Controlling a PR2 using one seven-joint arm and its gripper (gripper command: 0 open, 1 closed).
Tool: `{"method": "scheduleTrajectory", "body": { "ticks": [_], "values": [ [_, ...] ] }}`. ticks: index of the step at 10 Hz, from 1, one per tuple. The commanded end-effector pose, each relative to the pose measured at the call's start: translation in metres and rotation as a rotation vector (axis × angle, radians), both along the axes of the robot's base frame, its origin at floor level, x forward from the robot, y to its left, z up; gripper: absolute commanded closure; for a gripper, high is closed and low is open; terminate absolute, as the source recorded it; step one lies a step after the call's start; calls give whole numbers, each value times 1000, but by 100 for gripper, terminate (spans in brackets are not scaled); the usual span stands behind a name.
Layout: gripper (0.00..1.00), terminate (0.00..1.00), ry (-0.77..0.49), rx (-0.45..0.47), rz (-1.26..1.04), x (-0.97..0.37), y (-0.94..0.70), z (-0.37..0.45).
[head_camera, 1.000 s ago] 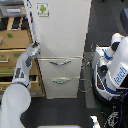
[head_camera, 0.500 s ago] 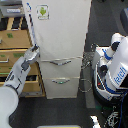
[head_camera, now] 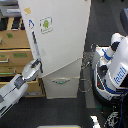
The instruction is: Opening the fridge
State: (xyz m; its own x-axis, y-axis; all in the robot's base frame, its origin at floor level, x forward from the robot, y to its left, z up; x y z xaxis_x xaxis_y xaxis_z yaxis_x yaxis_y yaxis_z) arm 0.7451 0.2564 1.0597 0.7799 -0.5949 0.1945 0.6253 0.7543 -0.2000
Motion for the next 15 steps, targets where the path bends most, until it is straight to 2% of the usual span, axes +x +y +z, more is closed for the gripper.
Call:
{"method": "scheduleTrajectory", "body": {
  "ticks": [1,2,3,4,5,6,8,12,15],
  "values": [
    [100,0,-672,-84,-508,-848,-64,322],
    [100,0,-674,28,-532,-858,-74,288],
    [100,0,-614,42,-464,-799,-54,276],
    [0,0,-494,57,-327,-654,-14,239],
    [0,0,-442,88,-233,-564,7,209],
    [0,0,-323,125,-42,-391,56,157],
    [0,0,-191,173,191,-217,123,112],
    [0,0,-59,301,236,-7,77,44],
    [0,0,-59,384,59,77,-148,28]
  ]
}}
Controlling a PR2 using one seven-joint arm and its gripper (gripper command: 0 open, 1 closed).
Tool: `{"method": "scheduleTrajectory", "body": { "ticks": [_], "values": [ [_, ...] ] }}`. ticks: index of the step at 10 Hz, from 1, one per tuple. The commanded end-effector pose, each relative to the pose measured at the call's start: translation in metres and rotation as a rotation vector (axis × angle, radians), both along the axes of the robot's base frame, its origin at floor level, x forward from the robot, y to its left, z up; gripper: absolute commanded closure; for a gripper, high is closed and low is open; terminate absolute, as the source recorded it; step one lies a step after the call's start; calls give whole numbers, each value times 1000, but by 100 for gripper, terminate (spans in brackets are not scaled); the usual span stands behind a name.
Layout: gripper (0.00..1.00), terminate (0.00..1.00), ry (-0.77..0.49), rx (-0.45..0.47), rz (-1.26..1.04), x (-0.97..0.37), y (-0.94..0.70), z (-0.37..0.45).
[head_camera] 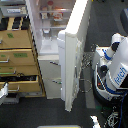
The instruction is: Opening the fridge
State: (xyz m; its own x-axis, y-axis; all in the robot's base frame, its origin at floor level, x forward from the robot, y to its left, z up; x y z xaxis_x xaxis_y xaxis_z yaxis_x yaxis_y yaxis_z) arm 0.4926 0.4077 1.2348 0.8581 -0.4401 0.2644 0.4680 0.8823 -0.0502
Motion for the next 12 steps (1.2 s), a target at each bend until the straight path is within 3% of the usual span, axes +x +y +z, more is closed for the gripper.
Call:
{"method": "scheduleTrajectory", "body": {
  "ticks": [1,4,5,7,8,9,12],
  "values": [
    [0,0,96,316,-203,336,-391,-125],
    [0,0,-35,321,-460,250,-640,-7],
    [0,0,-103,278,-587,163,-735,58],
    [0,0,-192,281,-716,23,-830,120],
    [0,0,-238,194,-874,-16,-877,136],
    [0,0,-266,169,-944,-4,-886,136],
    [0,0,-304,198,-1046,-300,-977,223]
  ]
}}
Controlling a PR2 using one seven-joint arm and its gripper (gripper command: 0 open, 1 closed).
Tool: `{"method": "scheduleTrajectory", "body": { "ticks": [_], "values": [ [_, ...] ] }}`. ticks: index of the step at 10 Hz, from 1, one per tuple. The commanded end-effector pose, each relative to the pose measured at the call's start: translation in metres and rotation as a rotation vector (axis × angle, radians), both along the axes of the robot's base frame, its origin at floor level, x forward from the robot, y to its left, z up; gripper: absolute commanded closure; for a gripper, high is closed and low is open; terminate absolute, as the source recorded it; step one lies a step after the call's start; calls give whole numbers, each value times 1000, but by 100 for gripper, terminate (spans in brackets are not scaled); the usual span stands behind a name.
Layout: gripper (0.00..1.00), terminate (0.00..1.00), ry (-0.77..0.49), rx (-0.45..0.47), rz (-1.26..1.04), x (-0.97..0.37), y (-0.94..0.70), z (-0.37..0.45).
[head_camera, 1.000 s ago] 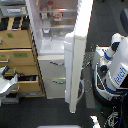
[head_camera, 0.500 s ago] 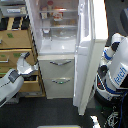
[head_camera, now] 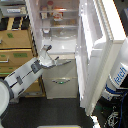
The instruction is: Opening the fridge
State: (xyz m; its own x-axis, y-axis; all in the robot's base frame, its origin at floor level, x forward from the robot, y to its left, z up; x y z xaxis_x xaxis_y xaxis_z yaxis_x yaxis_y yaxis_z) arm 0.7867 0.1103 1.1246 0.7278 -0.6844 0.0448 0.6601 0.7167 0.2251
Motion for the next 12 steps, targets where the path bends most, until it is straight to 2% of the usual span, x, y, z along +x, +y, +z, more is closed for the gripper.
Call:
{"method": "scheduleTrajectory", "body": {
  "ticks": [1,2,4,7,9,11,12],
  "values": [
    [0,0,-157,-176,-899,-660,-695,348],
    [0,0,-145,-204,-989,-747,-716,356],
    [0,0,-130,-197,-1037,-776,-727,341],
    [0,0,-103,-204,-924,-656,-686,308],
    [0,0,-81,-161,-850,-533,-578,222],
    [0,0,-62,-162,-700,-404,-427,132],
    [0,0,-41,-178,-659,-380,-393,116]
  ]
}}
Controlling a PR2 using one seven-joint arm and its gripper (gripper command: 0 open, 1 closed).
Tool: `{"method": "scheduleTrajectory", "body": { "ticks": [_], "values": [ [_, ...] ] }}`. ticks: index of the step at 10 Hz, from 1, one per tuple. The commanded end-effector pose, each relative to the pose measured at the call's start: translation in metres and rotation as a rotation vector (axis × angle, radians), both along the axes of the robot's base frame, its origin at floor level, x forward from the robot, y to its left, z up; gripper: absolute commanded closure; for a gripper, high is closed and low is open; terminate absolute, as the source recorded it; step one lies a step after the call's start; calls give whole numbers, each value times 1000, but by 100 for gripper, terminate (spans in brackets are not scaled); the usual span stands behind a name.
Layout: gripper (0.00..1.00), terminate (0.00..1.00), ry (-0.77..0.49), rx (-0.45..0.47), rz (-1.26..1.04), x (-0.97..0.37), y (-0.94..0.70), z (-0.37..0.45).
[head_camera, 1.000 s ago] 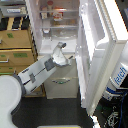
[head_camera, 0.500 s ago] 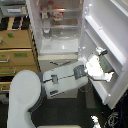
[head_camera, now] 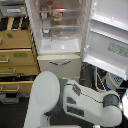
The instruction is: Opening the fridge
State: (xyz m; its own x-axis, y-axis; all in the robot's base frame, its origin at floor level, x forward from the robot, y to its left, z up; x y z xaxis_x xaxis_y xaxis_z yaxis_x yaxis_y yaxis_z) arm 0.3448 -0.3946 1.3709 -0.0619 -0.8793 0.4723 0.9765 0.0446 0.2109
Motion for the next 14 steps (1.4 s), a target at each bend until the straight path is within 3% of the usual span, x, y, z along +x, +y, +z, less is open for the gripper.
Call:
{"method": "scheduleTrajectory", "body": {
  "ticks": [1,3,6,10,14],
  "values": [
    [0,0,106,256,281,103,183,-167],
    [0,0,197,139,365,152,301,-207],
    [0,0,237,137,406,186,370,-250],
    [0,0,283,85,655,208,543,-340],
    [0,0,249,13,787,176,622,-348]
  ]
}}
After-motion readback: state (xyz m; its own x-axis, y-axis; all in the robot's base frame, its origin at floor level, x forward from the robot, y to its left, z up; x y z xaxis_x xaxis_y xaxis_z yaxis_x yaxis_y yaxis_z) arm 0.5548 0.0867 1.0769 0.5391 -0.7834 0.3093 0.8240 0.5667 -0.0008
